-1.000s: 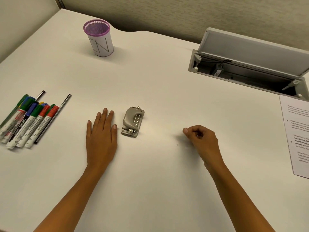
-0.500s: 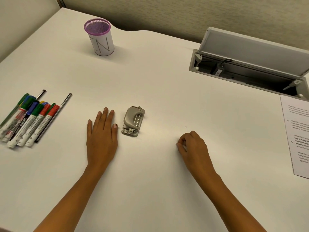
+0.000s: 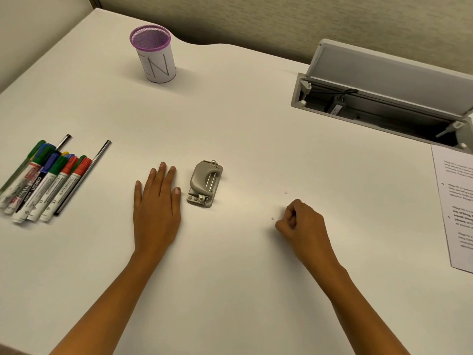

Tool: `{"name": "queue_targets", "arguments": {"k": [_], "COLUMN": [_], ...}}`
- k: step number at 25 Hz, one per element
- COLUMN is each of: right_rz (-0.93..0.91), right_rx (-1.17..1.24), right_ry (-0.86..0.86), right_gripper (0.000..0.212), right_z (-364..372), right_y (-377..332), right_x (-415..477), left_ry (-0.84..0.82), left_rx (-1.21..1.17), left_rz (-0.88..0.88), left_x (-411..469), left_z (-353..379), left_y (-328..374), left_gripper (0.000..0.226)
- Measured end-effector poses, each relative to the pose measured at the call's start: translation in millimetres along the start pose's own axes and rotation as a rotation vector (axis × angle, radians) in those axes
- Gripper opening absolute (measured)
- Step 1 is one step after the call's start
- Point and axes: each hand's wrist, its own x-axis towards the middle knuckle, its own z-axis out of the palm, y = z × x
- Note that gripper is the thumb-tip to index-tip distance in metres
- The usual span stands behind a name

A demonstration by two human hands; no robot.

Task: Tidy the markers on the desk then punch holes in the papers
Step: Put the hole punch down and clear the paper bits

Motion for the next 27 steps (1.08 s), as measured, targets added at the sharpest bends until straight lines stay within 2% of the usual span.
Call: {"name": "queue_targets", "arguments": {"k": [4, 10, 13, 16, 19, 21, 27], "right_rz": [0.075, 0.303, 0.328, 0.259, 0.039, -0.085, -0.192], "right_rx": [0.057, 0.619, 0.722, 0.537, 0.177, 0.026, -0.137], "right_ry": [0.013, 0.042, 0.025, 0.07, 0.2, 0.238, 0.228], "right_gripper": [0.015, 0.009, 0.007, 0.012, 0.006, 0.007, 0.007], "right_z": [-2.6, -16.1, -18.3, -16.6, -14.5, -12.9, -6.1], "right_y": [5.2, 10.6, 13.6, 14.2, 11.0, 10.2, 13.5], "right_x": [-4.1, -0.2, 8.8, 18.3, 28.0, 35.0, 49.9], "left_ry": [-0.002, -0.008, -0.01, -0.011, -0.006, -0.002, -0.011], "left_rx": [-0.006, -0.006, -0.007, -0.011, -0.016, -0.02, -0.021], "left_rz": [0.002, -0.004, -0.002, -0.007, -0.004, -0.004, -0.013], "left_x": [-0.1, 0.0, -0.2, 0.0, -0.1, -0.3, -0.2], "left_z": [-1.1, -2.0, -2.1, -2.3, -2.4, -2.8, -3.7], "left_y": [-0.3, 0.7, 0.7, 0.8, 1.1, 1.4, 2.1], "left_gripper": [0.047, 0.045, 0.045, 0.045, 0.045, 0.045, 0.045]}}
